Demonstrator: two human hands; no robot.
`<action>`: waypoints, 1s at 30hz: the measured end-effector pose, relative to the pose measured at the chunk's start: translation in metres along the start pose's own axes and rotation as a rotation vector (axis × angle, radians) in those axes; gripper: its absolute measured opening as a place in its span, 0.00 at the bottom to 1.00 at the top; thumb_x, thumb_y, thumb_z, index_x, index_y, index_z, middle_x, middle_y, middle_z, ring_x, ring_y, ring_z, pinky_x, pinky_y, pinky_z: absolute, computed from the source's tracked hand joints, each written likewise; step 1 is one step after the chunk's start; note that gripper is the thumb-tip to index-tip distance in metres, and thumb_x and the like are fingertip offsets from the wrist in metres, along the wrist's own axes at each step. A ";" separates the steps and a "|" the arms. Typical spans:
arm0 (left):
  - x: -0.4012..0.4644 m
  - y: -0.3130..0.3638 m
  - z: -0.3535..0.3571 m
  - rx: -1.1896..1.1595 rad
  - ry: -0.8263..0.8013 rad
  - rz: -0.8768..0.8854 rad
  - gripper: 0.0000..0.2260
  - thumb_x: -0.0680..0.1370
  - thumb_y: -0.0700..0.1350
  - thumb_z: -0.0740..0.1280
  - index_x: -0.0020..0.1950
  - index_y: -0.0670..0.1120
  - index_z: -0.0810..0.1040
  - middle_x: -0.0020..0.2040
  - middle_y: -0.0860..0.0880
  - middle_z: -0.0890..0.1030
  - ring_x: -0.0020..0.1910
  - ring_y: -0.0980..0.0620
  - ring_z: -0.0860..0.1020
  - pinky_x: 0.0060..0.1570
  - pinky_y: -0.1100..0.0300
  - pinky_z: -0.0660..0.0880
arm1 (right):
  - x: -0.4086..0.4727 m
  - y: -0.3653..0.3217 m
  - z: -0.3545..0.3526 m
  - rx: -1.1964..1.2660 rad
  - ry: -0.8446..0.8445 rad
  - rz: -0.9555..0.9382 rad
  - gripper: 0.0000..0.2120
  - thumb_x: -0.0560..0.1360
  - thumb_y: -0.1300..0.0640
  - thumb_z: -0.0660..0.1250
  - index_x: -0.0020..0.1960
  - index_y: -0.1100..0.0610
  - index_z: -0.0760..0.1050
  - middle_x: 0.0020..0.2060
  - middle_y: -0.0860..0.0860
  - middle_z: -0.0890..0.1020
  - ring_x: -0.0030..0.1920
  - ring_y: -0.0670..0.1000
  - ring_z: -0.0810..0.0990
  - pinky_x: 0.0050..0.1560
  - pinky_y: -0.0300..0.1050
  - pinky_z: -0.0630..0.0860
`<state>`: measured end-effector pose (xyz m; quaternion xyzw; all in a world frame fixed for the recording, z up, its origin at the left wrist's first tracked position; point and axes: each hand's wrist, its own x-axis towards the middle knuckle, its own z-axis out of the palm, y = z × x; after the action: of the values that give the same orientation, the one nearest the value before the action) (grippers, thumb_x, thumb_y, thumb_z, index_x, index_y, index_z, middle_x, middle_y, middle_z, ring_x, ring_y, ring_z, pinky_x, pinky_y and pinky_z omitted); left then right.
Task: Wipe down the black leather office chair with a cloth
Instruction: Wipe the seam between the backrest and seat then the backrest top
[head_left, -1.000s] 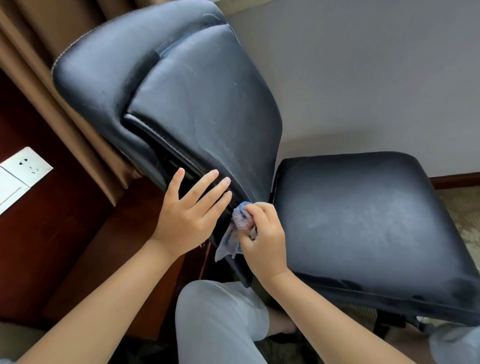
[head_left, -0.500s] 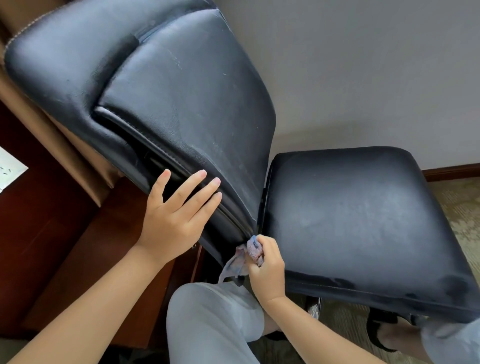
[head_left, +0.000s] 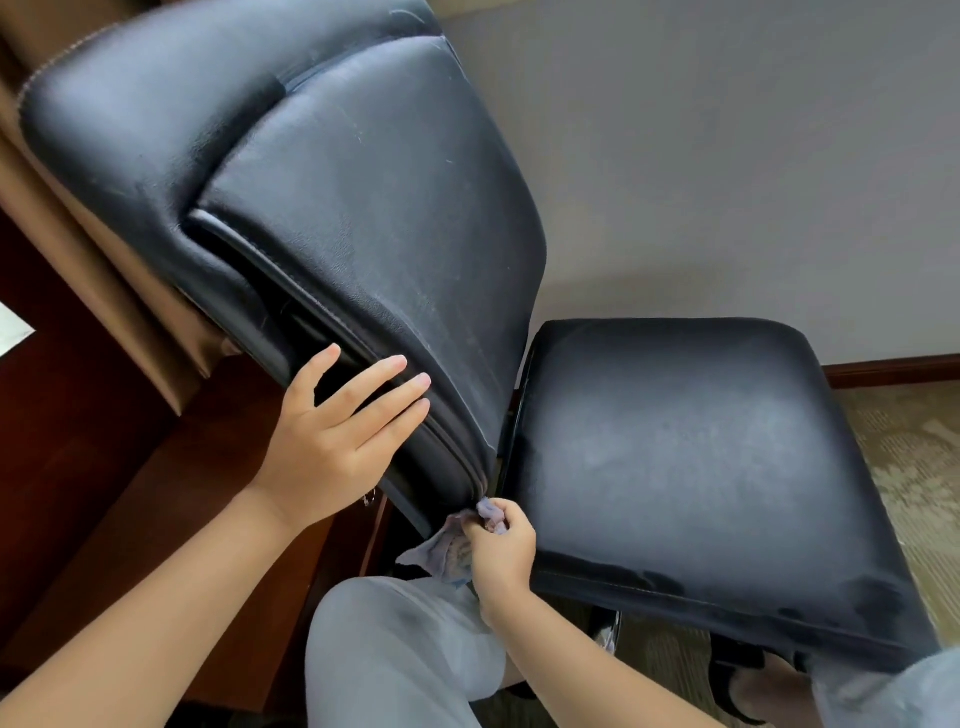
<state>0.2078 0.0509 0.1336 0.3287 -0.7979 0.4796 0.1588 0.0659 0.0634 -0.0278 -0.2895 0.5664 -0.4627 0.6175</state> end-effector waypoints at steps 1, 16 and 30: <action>0.000 0.000 0.000 0.001 -0.003 0.001 0.10 0.74 0.37 0.67 0.50 0.47 0.85 0.57 0.50 0.82 0.62 0.49 0.76 0.66 0.41 0.63 | -0.004 -0.002 -0.001 0.029 0.024 -0.042 0.09 0.73 0.66 0.67 0.43 0.53 0.77 0.42 0.52 0.81 0.45 0.50 0.79 0.44 0.38 0.75; 0.006 -0.038 -0.027 0.066 0.008 -0.141 0.11 0.74 0.35 0.67 0.56 0.39 0.81 0.59 0.44 0.81 0.63 0.46 0.75 0.72 0.42 0.56 | -0.039 -0.113 0.031 -0.276 0.027 -1.113 0.12 0.65 0.71 0.71 0.47 0.62 0.81 0.41 0.53 0.80 0.43 0.54 0.78 0.46 0.42 0.74; 0.011 -0.045 -0.034 0.101 0.055 -0.287 0.15 0.74 0.36 0.65 0.61 0.39 0.78 0.62 0.45 0.79 0.66 0.47 0.73 0.73 0.41 0.53 | -0.026 -0.116 0.035 -0.396 0.055 -1.331 0.11 0.69 0.61 0.66 0.50 0.63 0.80 0.44 0.54 0.81 0.48 0.48 0.75 0.51 0.39 0.73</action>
<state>0.2278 0.0622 0.1864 0.4336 -0.7129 0.5005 0.2308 0.0733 0.0343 0.0930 -0.6707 0.3578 -0.6379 0.1234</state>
